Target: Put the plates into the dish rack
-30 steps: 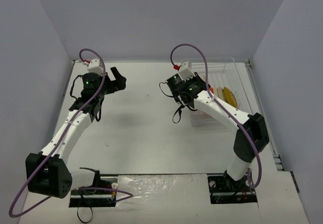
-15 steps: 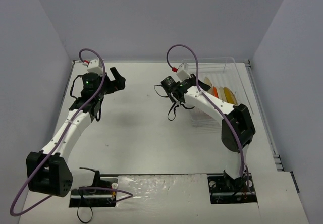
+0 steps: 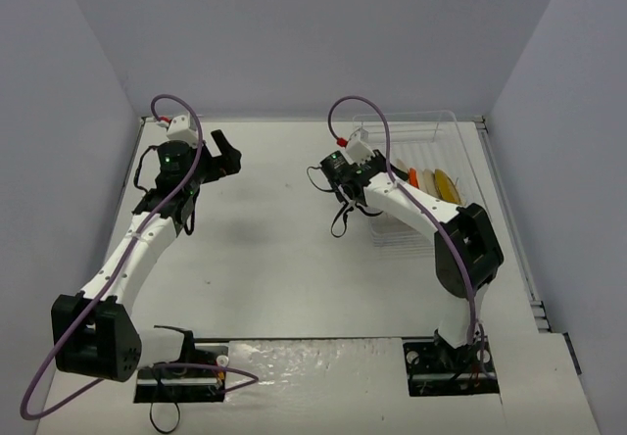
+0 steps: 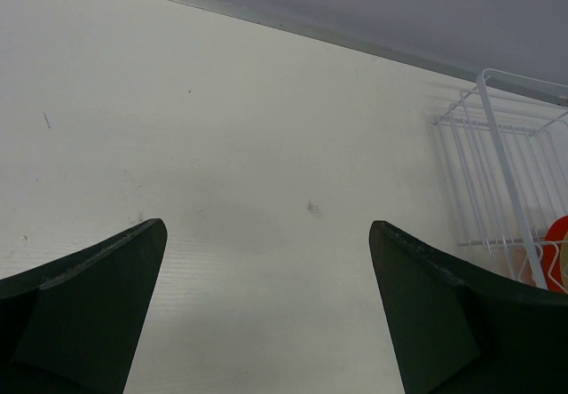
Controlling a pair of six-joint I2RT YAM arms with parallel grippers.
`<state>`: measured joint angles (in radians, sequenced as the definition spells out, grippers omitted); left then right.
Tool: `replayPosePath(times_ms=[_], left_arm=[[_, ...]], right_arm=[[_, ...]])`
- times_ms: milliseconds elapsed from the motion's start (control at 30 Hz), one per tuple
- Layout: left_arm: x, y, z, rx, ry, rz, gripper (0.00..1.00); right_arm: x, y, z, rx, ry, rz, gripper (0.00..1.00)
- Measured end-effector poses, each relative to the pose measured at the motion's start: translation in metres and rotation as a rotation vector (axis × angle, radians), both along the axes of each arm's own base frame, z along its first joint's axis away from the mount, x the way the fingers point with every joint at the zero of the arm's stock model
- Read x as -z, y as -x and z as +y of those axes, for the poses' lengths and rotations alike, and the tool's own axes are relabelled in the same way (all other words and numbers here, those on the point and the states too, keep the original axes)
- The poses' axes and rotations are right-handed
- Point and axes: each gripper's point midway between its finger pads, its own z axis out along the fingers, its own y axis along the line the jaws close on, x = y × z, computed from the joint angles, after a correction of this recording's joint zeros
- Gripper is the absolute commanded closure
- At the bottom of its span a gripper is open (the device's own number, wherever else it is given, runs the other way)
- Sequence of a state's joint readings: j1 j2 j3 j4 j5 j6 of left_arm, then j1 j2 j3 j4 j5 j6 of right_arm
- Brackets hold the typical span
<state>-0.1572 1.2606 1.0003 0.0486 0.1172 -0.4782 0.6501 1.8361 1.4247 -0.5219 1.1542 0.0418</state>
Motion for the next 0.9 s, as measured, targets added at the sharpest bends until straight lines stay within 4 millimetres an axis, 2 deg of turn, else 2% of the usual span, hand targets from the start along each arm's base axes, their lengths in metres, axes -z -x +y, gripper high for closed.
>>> replayPosePath(times_ms=[100,133,233,333,367,500,767,900], left_arm=[[0.000,0.000,0.001,-0.003,-0.001,0.000,0.03],[0.000,0.000,0.001,-0.003,-0.001,0.000,0.03],[0.000,0.000,0.001,-0.003,-0.001,0.000,0.03],[0.000,0.000,0.001,-0.004,-0.001,0.000,0.03],[0.000,0.000,0.001,-0.004,-0.001,0.000,0.03],[0.000,0.000,0.001,-0.005,-0.001,0.001,0.03],[0.001,0.000,0.001,-0.007,-0.002,0.002,0.03],[0.001,0.000,0.002,-0.008,-0.002,0.004,0.03]], right_arm=[[0.005,0.000,-0.006,-0.009,-0.035,0.013,1.00],[0.007,0.000,-0.008,-0.010,-0.048,0.018,0.96],[0.009,0.000,-0.014,-0.015,-0.077,0.025,0.71],[0.011,-0.001,-0.015,-0.025,-0.107,0.031,0.60],[0.012,-0.001,-0.015,-0.030,-0.118,0.031,0.59],[0.014,-0.001,-0.008,-0.059,-0.155,0.037,0.48],[0.012,-0.004,0.011,-0.145,-0.258,0.030,0.12],[-0.004,-0.005,0.028,-0.230,-0.364,-0.006,0.05]])
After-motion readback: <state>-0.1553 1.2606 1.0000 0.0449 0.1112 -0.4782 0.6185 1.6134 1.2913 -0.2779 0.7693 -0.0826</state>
